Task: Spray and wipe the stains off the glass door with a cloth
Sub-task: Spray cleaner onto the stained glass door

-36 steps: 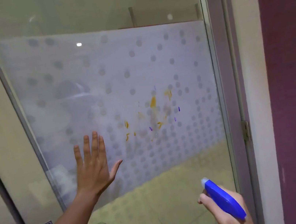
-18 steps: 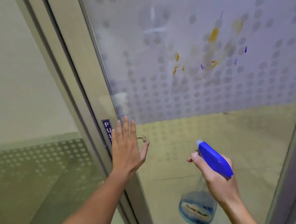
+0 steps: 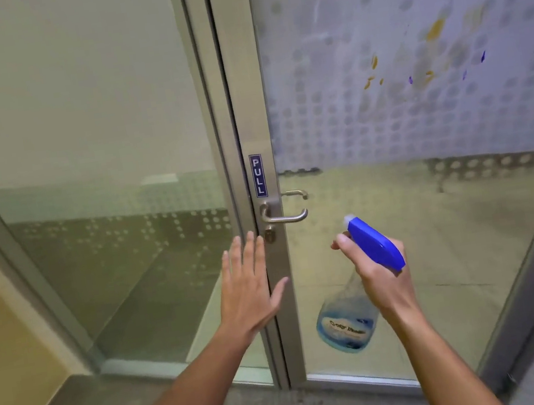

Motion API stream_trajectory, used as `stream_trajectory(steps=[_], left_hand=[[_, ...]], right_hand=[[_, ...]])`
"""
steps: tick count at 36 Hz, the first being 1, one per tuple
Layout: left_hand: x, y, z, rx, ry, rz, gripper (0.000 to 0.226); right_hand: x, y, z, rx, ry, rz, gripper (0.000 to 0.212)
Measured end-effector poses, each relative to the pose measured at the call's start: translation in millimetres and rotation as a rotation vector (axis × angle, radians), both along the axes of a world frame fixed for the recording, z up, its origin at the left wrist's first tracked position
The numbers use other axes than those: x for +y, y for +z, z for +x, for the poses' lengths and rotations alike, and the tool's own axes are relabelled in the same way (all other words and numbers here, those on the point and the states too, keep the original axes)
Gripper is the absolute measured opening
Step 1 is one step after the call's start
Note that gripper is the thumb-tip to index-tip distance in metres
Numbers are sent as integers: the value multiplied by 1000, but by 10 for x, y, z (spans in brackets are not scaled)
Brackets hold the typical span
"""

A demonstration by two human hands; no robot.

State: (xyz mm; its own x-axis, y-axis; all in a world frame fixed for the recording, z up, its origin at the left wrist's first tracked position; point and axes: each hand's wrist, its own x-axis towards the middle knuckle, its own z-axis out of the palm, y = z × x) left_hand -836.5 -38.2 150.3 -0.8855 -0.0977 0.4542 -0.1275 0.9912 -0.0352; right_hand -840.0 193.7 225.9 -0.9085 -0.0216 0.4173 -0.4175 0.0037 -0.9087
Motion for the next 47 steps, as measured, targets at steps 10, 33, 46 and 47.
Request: stream_trajectory(steps=[10,33,46,47], left_hand=[[-132,-150,1015,-122,5,136,100],[730,-625,3442,-130,447,313,92],[1686,-932,5208,-159,760,385,93],[1723,-932,5332,-168,781,385,93]], right_hand=[[-121,-29,701,-29,1,-44,69],[388,-316,2166,-92,506,39,37],[716,-406,3388,-213,771,87,17],[715,-391,3503,-215,794,84,17]])
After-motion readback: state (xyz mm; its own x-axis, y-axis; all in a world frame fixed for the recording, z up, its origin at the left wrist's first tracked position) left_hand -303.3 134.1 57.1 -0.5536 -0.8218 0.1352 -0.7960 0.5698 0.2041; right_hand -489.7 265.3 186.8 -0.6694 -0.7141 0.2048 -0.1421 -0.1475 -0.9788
